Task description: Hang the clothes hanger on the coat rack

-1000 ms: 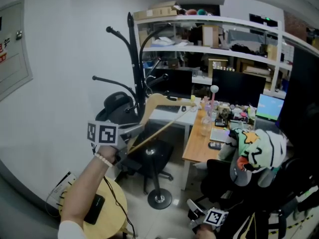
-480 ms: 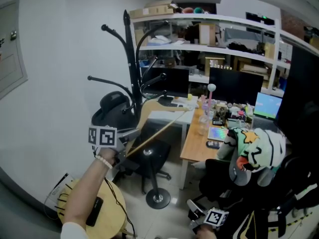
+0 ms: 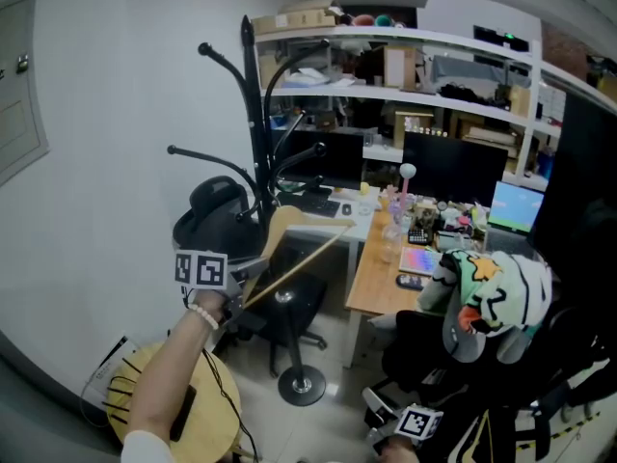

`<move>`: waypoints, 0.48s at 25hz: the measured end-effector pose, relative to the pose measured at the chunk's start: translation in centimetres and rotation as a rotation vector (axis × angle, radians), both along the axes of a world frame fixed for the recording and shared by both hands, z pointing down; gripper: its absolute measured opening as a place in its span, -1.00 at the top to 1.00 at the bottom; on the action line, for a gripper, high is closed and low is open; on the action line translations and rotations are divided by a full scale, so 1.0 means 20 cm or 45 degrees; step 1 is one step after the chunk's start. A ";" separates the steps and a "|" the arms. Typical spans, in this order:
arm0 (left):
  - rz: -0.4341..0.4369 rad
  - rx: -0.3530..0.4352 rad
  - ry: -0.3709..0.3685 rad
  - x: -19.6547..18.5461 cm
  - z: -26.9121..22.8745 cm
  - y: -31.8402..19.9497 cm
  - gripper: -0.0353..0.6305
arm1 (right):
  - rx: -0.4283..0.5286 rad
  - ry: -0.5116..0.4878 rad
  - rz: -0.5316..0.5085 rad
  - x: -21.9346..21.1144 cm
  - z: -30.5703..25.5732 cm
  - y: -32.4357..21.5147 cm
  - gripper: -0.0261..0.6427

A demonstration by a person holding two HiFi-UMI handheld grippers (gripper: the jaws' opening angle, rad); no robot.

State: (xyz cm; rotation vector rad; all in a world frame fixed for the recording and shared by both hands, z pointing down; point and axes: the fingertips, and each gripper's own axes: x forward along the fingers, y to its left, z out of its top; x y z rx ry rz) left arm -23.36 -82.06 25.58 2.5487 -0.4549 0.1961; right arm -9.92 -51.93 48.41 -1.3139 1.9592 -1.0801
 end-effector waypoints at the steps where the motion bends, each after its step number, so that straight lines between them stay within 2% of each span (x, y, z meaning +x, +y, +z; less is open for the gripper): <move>1: 0.001 0.001 -0.003 0.00 0.01 -0.01 0.74 | 0.007 -0.003 -0.001 0.00 0.00 0.00 0.92; 6: 0.015 0.021 -0.012 -0.01 0.04 -0.02 0.74 | -0.018 0.005 0.016 0.01 0.02 0.00 0.92; 12: 0.001 0.019 -0.069 -0.06 0.16 -0.05 0.74 | -0.029 0.019 0.018 0.00 0.02 0.00 0.92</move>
